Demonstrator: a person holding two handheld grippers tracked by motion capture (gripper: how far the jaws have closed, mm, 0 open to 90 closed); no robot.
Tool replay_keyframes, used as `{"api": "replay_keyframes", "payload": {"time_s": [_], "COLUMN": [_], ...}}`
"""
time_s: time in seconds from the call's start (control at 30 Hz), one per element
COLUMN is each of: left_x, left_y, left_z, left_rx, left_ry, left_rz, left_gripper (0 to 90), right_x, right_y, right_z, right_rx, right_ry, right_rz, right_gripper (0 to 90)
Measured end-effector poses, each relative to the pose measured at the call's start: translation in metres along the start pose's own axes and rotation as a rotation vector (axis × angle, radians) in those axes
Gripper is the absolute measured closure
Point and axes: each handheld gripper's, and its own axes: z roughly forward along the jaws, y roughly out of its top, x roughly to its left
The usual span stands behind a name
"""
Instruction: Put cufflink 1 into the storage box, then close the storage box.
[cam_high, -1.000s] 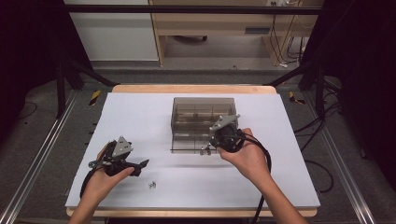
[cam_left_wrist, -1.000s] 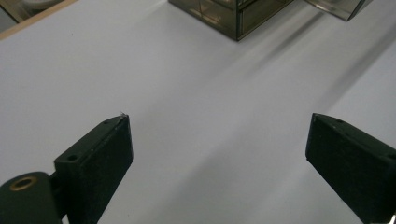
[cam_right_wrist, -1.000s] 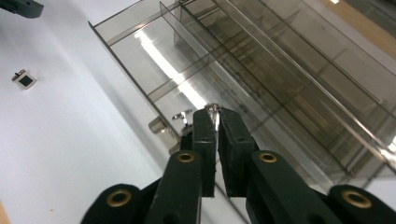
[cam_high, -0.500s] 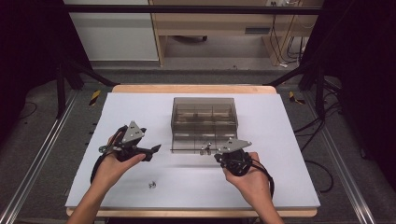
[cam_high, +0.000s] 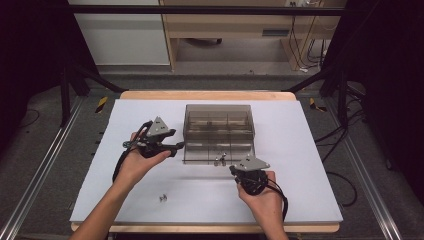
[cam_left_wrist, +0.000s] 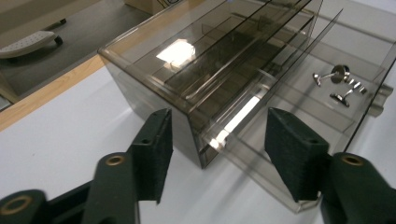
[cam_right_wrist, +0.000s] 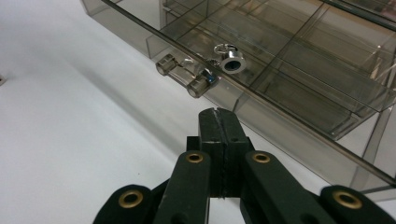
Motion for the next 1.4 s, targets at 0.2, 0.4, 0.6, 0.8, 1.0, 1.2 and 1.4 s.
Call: {"api": "replay_keyframes", "payload": {"time_s": [0.2, 0.4, 0.6, 0.8, 1.0, 1.2, 1.4], "left_x": [0.000, -0.002, -0.002, 0.001, -0.003, -0.004, -0.003], "left_y": [0.011, 0.020, 0.029, 0.028, 0.027, 0.026, 0.026], "left_z": [0.010, 0.022, 0.037, 0.051, 0.059, 0.062, 0.062], "left_rx": [-0.008, -0.022, -0.046, -0.042, -0.031, -0.029, -0.026], "left_ry": [-0.017, -0.030, -0.020, -0.009, -0.002, 0.003, 0.000], "left_rz": [-0.023, -0.027, -0.058, -0.083, -0.070, -0.074, -0.078], "left_gripper": [59.4, 83.4, 90.0, 90.0, 90.0, 90.0, 90.0], "right_x": [0.001, 0.001, 0.001, 0.002, 0.000, 0.000, 0.001], "right_y": [-0.009, -0.010, -0.012, -0.014, -0.015, -0.014, -0.013], "right_z": [0.002, 0.002, 0.004, 0.006, 0.007, 0.008, 0.009], "right_rx": [-0.048, -0.070, -0.089, -0.104, -0.112, -0.117, -0.117], "right_ry": [-0.011, -0.029, -0.044, -0.055, -0.068, -0.072, -0.069], "right_rz": [0.034, 0.045, 0.053, 0.060, 0.060, 0.055, 0.053], "right_gripper": [90.0, 90.0, 90.0, 90.0, 90.0, 90.0, 90.0]}}
